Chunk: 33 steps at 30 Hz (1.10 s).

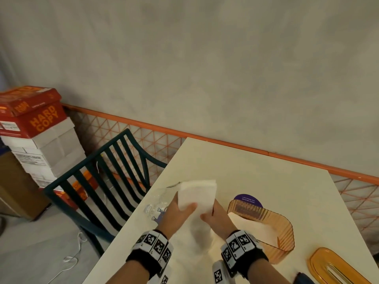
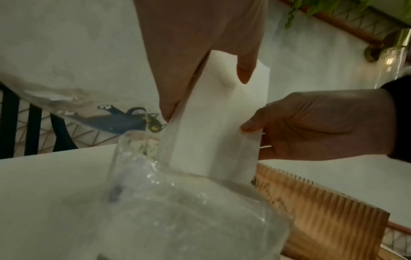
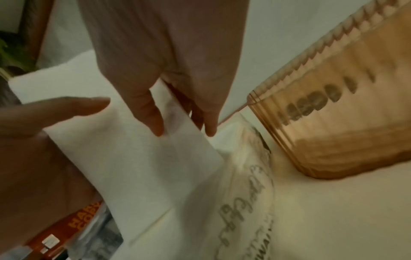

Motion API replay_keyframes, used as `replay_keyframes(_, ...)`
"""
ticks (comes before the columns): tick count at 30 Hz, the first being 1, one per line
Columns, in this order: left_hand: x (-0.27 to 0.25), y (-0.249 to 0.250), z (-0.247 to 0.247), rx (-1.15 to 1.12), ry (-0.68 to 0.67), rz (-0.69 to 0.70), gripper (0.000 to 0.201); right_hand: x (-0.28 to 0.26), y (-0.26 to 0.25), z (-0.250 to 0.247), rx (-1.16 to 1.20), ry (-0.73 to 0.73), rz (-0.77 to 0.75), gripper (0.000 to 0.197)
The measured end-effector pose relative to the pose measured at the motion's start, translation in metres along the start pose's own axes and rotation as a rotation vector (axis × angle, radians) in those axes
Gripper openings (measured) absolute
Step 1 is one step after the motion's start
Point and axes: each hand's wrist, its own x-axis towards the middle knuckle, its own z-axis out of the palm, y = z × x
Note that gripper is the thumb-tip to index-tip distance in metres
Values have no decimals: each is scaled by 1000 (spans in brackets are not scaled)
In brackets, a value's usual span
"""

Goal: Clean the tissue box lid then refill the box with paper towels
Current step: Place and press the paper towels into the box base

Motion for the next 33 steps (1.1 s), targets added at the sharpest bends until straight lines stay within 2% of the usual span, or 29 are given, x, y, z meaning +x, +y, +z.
replay_keyframes(3, 7, 4, -3, 36, 8, -41, 34, 2, -8, -2, -8, 36, -15, 40)
replay_keyframes(5, 12, 17, -8, -98, 45, -43, 21, 4, -15, -10, 56, 71, -9, 29)
replay_keyframes(7, 12, 32, -12, -344, 58, -51, 23, 4, -19, -16, 195, 74, 29, 26)
replay_keyframes(9, 9, 41, -11, -572, -11, -39, 32, 1, -19, -19, 428, 68, 59, 29)
replay_keyframes(12, 6, 40, -14, -736, -57, -48, 43, -1, -19, -25, 659, 128, 38, 28)
replay_keyframes(13, 7, 39, -19, -726, -34, -43, 44, -1, -18, -30, 665, 167, 18, 25)
replay_keyframes(15, 13, 33, -32, -642, 28, -20, 34, 0, -17, -40, 592, 218, -42, 18)
replay_keyframes(17, 17, 23, -40, -473, 34, 13, 26, -3, -15, -45, 472, 225, -102, 13)
replay_keyframes(19, 16, 8, -38, -213, -11, 57, 40, -6, -5, -41, 317, 217, -117, 13)
replay_keyframes(21, 9, -13, -28, -8, -29, 48, 53, -6, 14, -30, 159, 190, -69, 21)
replay_keyframes(23, 4, -34, -19, 158, 15, -4, 53, -4, 31, -15, 23, 134, 22, 41)
replay_keyframes(24, 2, -40, -16, 192, 17, -18, 54, -4, 35, -9, -24, 120, 57, 50)
replay_keyframes(26, 1, -42, -12, 222, 13, -26, 52, -2, 36, -5, -57, 142, 80, 54)
replay_keyframes(30, 6, -29, -12, 196, 49, 10, 49, 1, 23, -20, -13, 218, 16, 46)
replay_keyframes(33, 14, -9, -5, 119, 9, 57, 46, -9, 8, -51, 75, 191, 38, 34)
